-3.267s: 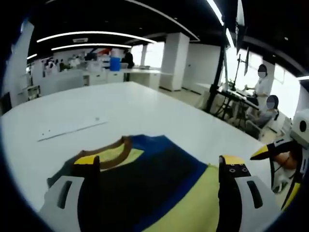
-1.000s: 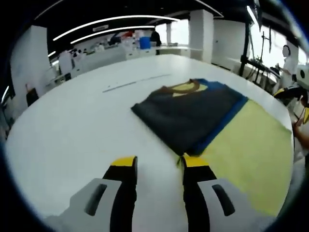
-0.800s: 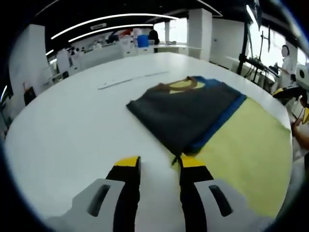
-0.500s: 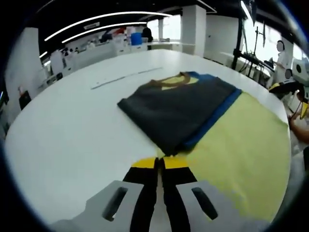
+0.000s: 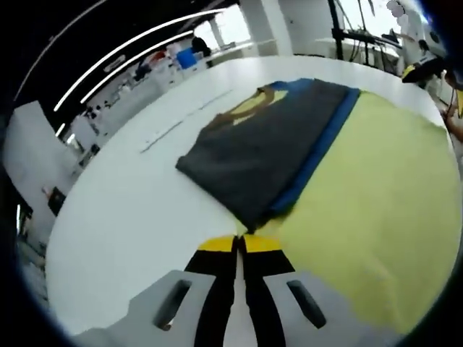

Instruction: Fold the garment on the visible template until the final outline fits inside the template.

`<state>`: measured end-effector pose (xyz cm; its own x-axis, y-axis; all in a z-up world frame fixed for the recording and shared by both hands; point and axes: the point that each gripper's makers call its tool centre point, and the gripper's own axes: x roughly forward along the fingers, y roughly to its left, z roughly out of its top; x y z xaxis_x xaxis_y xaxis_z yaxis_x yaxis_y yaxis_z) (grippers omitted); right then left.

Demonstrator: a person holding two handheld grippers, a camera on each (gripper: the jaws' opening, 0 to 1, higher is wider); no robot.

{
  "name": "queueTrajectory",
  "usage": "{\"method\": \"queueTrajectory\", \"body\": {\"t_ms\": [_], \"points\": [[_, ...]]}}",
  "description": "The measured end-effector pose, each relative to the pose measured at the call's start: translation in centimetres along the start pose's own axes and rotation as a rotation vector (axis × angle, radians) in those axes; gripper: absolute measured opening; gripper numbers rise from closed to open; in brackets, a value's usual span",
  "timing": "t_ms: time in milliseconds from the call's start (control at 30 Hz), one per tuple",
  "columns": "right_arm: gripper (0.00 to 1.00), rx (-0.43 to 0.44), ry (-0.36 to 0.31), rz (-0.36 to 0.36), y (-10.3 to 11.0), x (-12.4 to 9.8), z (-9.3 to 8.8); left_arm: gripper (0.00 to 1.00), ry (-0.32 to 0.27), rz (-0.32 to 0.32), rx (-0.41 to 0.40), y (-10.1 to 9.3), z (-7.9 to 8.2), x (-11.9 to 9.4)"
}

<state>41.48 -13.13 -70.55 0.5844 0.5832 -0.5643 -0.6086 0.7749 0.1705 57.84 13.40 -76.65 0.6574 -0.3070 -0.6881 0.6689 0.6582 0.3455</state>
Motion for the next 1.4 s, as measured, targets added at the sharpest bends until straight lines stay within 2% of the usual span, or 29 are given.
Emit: {"method": "queueTrajectory", "body": {"t_ms": [133, 267, 400, 433, 500, 633, 767, 867, 1033, 1200, 1300, 1400], "points": [[0.91, -0.005, 0.004, 0.009, 0.1, 0.0, 0.0, 0.02, -0.008, 0.008, -0.011, 0.2, 0.0, -0.4], [0.91, -0.012, 0.010, 0.013, 0.1, 0.0, -0.1, 0.06, -0.015, 0.042, -0.031, 1.2, 0.2, -1.5], [0.91, -0.021, 0.017, 0.026, 0.4, 0.1, -0.2, 0.07, -0.028, 0.039, -0.036, 1.5, 0.2, -2.6], [0.91, -0.024, 0.019, 0.028, 0.5, 0.1, -0.2, 0.08, -0.029, 0.024, -0.057, 1.3, 0.0, -2.9], [0.91, -0.031, 0.026, 0.038, 0.6, 0.2, -0.3, 0.13, -0.047, -0.023, -0.109, 0.5, 0.0, -3.4], [0.92, -0.050, 0.040, 0.056, 1.0, 0.2, -0.5, 0.22, -0.062, -0.073, -0.107, -0.8, 0.1, -4.4], [0.92, -0.074, 0.055, 0.069, 1.0, 0.0, -0.6, 0.34, -0.114, -0.172, -0.147, -3.2, 1.0, -5.7], [0.93, -0.089, 0.071, 0.076, 1.0, -0.2, -0.8, 0.43, -0.096, -0.194, -0.137, -4.4, 0.7, -6.3], [0.93, -0.117, 0.096, 0.093, 0.9, -0.7, -1.2, 0.54, -0.106, -0.276, -0.136, -7.1, 0.4, -7.7], [0.95, -0.149, 0.135, 0.097, 0.7, -1.1, -1.9, 0.68, -0.121, -0.314, -0.145, -8.6, 0.1, -8.9], [0.95, -0.162, 0.158, 0.106, 0.7, -1.2, -2.6, 0.73, -0.133, -0.337, -0.150, -9.4, 0.0, -9.6], [0.95, -0.184, 0.182, 0.128, 1.1, -1.3, -3.2, 0.77, -0.129, -0.353, -0.121, -10.2, -0.4, -10.2]]}}
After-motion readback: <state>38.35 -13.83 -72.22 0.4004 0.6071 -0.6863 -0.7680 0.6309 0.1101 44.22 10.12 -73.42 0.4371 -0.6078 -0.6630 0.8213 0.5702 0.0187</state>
